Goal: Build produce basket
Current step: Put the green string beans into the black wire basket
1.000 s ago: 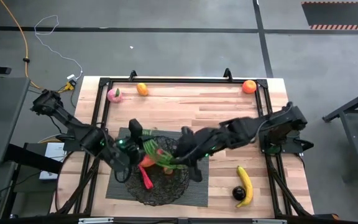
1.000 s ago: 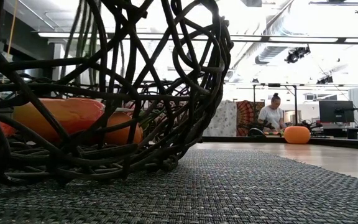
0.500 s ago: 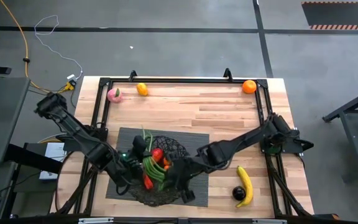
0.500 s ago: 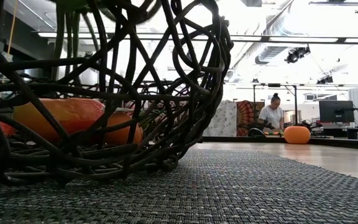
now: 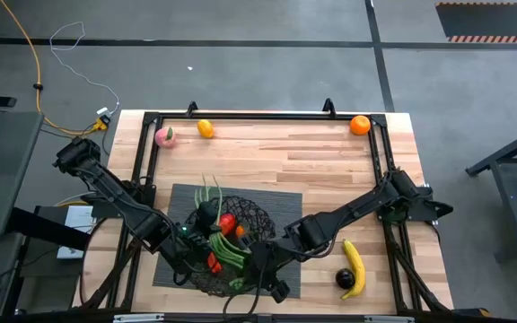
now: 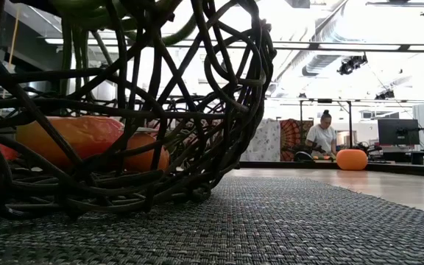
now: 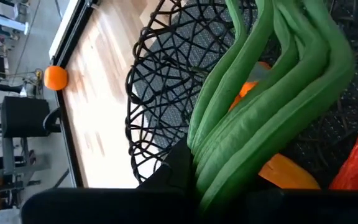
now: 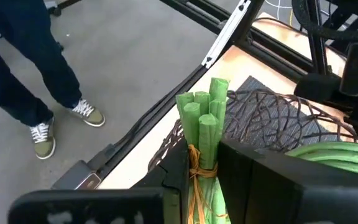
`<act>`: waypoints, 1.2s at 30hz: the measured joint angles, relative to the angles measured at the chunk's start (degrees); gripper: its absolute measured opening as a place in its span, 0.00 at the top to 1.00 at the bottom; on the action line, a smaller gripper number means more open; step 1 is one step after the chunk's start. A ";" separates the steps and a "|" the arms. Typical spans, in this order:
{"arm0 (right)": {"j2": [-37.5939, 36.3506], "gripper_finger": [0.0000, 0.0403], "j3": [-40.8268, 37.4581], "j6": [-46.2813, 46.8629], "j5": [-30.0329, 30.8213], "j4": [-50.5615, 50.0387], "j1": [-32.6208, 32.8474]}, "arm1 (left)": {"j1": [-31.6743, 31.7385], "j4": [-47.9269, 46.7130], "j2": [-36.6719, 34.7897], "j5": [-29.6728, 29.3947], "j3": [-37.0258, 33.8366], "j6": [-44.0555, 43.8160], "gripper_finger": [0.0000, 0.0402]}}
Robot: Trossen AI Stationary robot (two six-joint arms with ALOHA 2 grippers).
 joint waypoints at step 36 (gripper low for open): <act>-9.17 0.94 0.04 28.65 21.51 -7.60 -3.49 | 13.83 -16.54 -6.75 68.65 18.22 -32.41 0.97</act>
